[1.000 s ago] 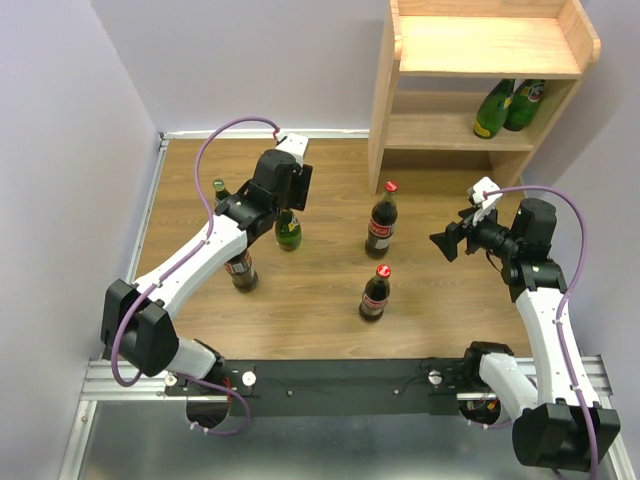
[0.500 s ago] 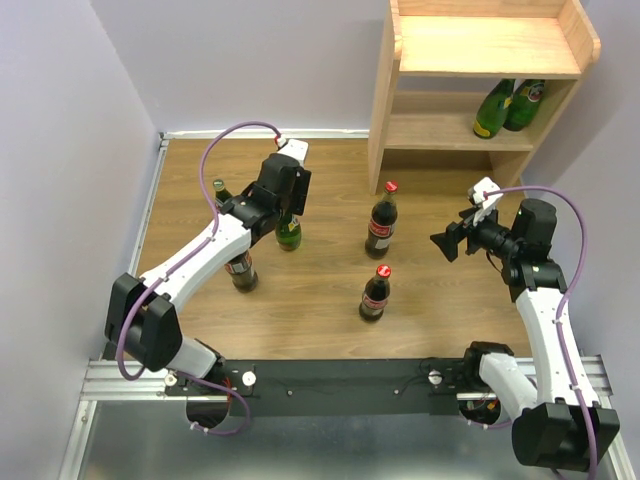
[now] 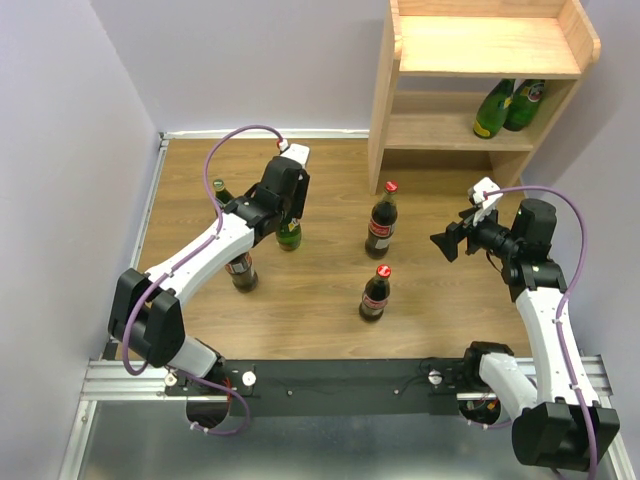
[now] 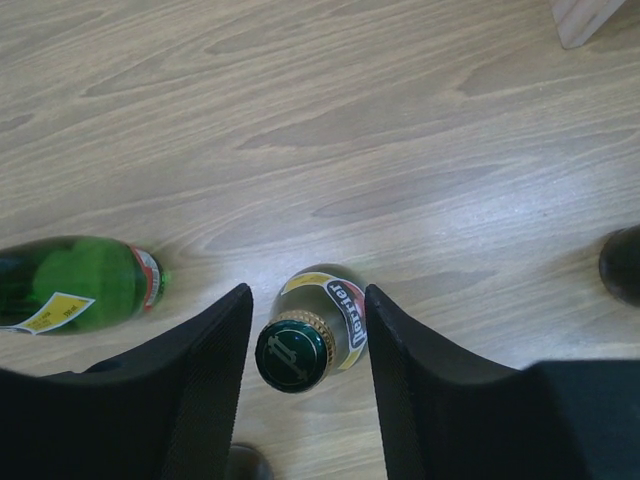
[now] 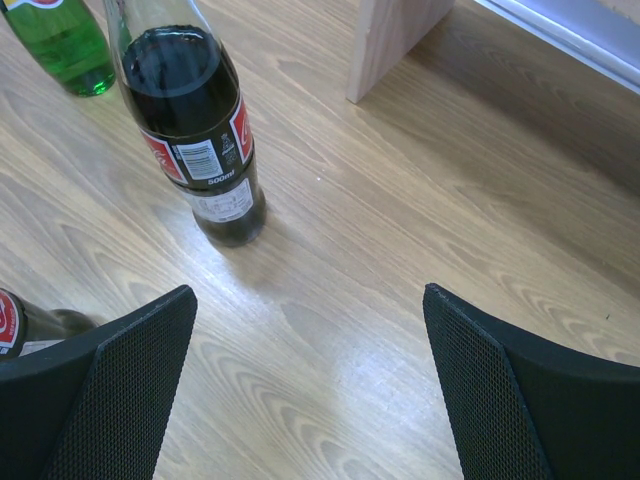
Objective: Place and organize the beverage onto the shelf
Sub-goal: Pick up the drink from the center of the board.
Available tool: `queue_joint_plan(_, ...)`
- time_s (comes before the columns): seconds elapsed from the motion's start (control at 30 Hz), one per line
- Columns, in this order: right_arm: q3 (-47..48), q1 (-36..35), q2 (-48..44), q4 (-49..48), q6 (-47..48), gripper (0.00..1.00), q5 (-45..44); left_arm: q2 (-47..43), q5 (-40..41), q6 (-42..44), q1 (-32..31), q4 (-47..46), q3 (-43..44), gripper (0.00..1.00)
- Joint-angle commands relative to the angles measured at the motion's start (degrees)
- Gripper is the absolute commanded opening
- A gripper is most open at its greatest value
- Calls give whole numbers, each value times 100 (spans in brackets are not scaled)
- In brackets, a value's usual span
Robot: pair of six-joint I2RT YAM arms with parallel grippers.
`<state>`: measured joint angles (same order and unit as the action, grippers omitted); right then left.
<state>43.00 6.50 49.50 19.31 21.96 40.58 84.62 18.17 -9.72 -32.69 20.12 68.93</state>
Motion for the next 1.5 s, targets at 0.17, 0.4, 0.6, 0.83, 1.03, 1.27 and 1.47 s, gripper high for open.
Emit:
queue_joint_plan(0.17,-46,53,8,64,28,100,-15,-7,-68,-215,26,203,-125,50)
queue_joint_plan(0.4,-55,53,-10,64,28,100,3,-42,-16,-259,34,264,-99,40)
queue_joint_plan(0.6,-55,70,-19,64,37,100,38,-68,55,-268,26,335,-20,24)
queue_joint_plan(0.83,-55,79,-19,64,19,100,73,-130,55,-250,26,379,24,16)
queue_joint_plan(1.03,-55,88,-28,64,11,100,91,-42,2,-259,26,458,24,35)
queue_joint_plan(1.27,-64,88,-19,64,11,100,99,-51,55,-285,26,546,103,47)
queue_joint_plan(1.47,-64,97,-28,64,19,100,108,-33,46,-320,26,598,86,52)
